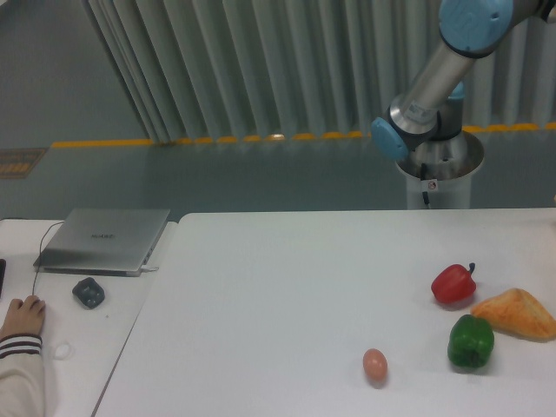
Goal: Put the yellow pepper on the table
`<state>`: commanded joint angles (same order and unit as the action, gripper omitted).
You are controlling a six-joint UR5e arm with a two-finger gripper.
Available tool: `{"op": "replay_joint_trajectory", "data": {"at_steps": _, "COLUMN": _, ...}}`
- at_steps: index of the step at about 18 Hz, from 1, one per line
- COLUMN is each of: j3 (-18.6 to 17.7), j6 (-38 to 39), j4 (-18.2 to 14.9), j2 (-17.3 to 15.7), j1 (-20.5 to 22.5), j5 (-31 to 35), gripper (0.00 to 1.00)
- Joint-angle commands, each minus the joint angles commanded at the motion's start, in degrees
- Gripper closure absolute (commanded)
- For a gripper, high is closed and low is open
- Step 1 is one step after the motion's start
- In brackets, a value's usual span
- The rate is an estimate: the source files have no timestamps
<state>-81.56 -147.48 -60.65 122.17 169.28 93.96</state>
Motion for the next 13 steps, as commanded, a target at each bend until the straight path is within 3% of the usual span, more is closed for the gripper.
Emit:
{"op": "replay_joint_trajectory", "data": {"at_steps": 2, "j3": 0.0, "j6": -0.18, "j4": 0.09, "j2": -0.09, "j1": 0.09, "j5": 0.0, "gripper": 0.04}}
{"op": "replay_joint_trajectory", "data": {"at_steps": 3, "j3": 0.0, "j6": -0.44, "j4": 0.09, "j2": -0.17, "j1": 0.0, "j5": 0.0, "gripper": 0.21}}
{"op": "replay_joint_trajectory", "data": {"at_steps": 6, "j3": 0.0, "j6": -0.62, "j4": 0.18, "j2": -0.44, "j1": 0.0, "j5": 0.0, "gripper": 0.4}}
{"op": "replay_joint_trajectory", "data": {"at_steps": 13, "j3": 0.09, "j6": 0.0, "j4": -0.17, "j2": -2.8, "j1": -1.49, "j5": -0.44, "gripper": 0.44}}
